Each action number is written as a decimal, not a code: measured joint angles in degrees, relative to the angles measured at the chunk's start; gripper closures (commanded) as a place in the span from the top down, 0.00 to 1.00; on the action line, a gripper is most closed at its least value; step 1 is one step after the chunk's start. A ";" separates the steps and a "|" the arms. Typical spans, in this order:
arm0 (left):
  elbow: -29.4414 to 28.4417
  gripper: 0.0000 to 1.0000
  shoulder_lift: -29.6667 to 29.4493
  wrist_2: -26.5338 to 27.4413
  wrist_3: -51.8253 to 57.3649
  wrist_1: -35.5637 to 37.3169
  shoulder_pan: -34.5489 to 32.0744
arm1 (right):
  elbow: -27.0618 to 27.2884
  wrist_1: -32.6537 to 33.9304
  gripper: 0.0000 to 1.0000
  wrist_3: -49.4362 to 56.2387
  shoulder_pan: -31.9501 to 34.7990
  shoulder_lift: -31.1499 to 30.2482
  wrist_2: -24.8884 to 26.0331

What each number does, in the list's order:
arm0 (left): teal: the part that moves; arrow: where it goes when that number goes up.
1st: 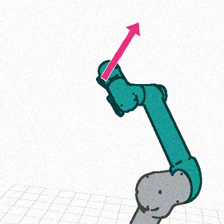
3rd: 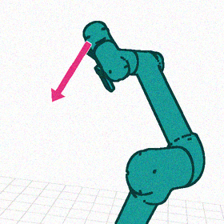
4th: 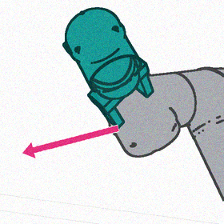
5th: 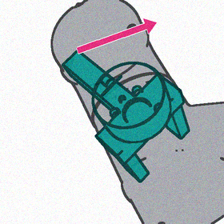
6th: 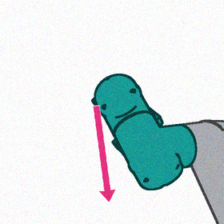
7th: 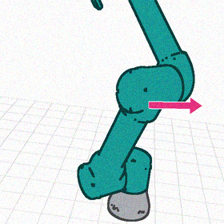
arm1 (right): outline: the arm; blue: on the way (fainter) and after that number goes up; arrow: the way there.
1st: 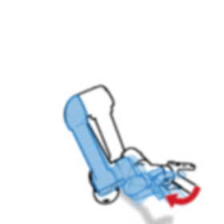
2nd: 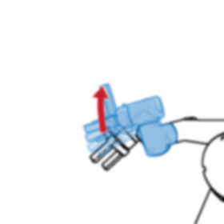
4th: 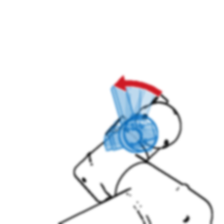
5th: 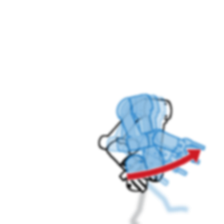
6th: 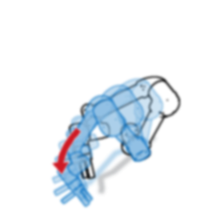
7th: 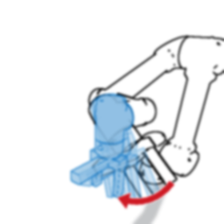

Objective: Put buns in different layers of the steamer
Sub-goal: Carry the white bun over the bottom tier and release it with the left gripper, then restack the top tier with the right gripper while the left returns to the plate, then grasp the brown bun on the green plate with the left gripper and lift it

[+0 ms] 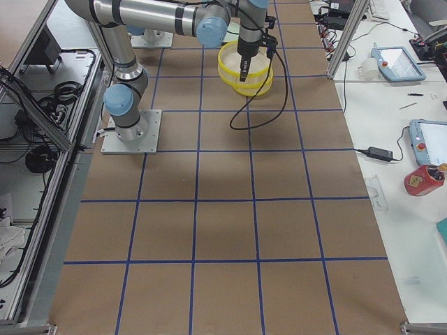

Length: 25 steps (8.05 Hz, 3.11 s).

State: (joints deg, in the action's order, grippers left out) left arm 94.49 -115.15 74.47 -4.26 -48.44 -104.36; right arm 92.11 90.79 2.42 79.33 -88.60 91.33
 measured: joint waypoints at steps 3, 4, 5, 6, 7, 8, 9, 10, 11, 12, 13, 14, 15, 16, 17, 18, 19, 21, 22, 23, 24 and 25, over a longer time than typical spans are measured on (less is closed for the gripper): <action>-0.07 1.00 3.55 6.06 8.89 -11.16 4.49 | -0.12 0.51 0.10 -1.82 1.03 1.26 -0.33; 0.16 1.00 4.89 6.37 12.93 -15.25 7.04 | -0.20 1.76 0.10 -3.47 2.97 2.44 -0.31; 0.43 1.00 6.22 6.68 16.90 -19.12 9.71 | -0.28 4.18 0.10 -6.03 5.95 4.32 -0.02; 0.60 1.00 7.43 8.12 21.62 -22.82 12.31 | -0.31 7.07 0.10 -8.99 9.04 6.59 0.22; 0.79 1.00 8.21 10.88 27.74 -25.74 14.46 | -0.34 10.24 0.10 -11.94 11.80 8.85 0.31; 1.40 1.00 8.56 13.09 34.09 -27.64 16.40 | -0.34 13.24 0.10 -14.63 14.42 11.22 0.42; 2.89 1.00 8.71 14.50 40.12 -28.87 18.57 | -0.32 15.90 0.10 -17.08 16.87 13.53 0.60; 5.06 1.00 8.71 15.65 44.22 -29.58 20.46 | -0.28 17.91 0.10 -18.43 18.34 15.32 0.72; 7.45 1.00 8.70 17.20 46.20 -29.94 21.56 | -0.23 19.16 0.10 -19.15 19.18 16.72 0.58; 9.25 1.00 8.57 18.57 47.13 -30.30 22.10 | -0.21 19.82 0.10 -19.49 19.84 17.76 0.40; 10.14 1.00 8.28 20.75 47.45 -31.16 22.36 | -0.18 20.16 0.10 -19.64 20.27 18.40 0.31; 10.57 1.00 7.84 22.45 47.53 -31.81 22.50 | -0.13 20.26 0.10 -19.66 20.46 18.92 0.21; 11.02 1.00 7.26 23.22 47.49 -32.13 22.57 | -0.11 20.26 0.10 -19.65 20.55 19.49 -0.18; 11.70 1.00 6.51 23.51 47.46 -32.27 22.65 | -0.05 20.24 0.10 -19.61 20.57 19.86 -0.55; 12.24 1.00 5.95 23.71 47.46 -32.39 22.79 | -0.01 20.23 0.10 -19.57 20.59 20.04 -0.75; 12.78 1.00 5.46 23.84 47.47 -32.49 23.08 | 0.09 20.22 0.10 -19.53 20.60 20.14 -0.83; 13.59 1.00 5.10 23.84 47.41 -32.51 23.51 | 0.22 20.22 0.10 -19.53 20.60 20.18 -0.87; 14.86 0.95 4.55 23.83 47.28 -32.51 24.17 | 0.32 20.16 0.10 -19.52 20.60 20.23 -0.89; 15.07 0.72 4.38 23.71 47.09 -32.51 24.38 | 0.35 20.18 0.10 -19.52 20.64 20.29 -0.89; 15.09 0.65 4.29 23.38 46.93 -32.51 24.48 | 0.39 20.24 0.10 -19.50 20.63 20.42 -0.89; 15.02 0.56 4.27 23.10 46.84 -32.51 24.51 | 0.41 20.28 0.10 -19.44 20.62 20.51 -0.89; 14.90 0.51 4.24 22.77 46.72 -32.50 24.53 | 0.43 20.30 0.10 -19.33 20.61 20.55 -0.89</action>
State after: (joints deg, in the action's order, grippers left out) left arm 109.39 -110.90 97.24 42.46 -80.95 -79.82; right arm 92.54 111.08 -16.91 99.94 -68.06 90.44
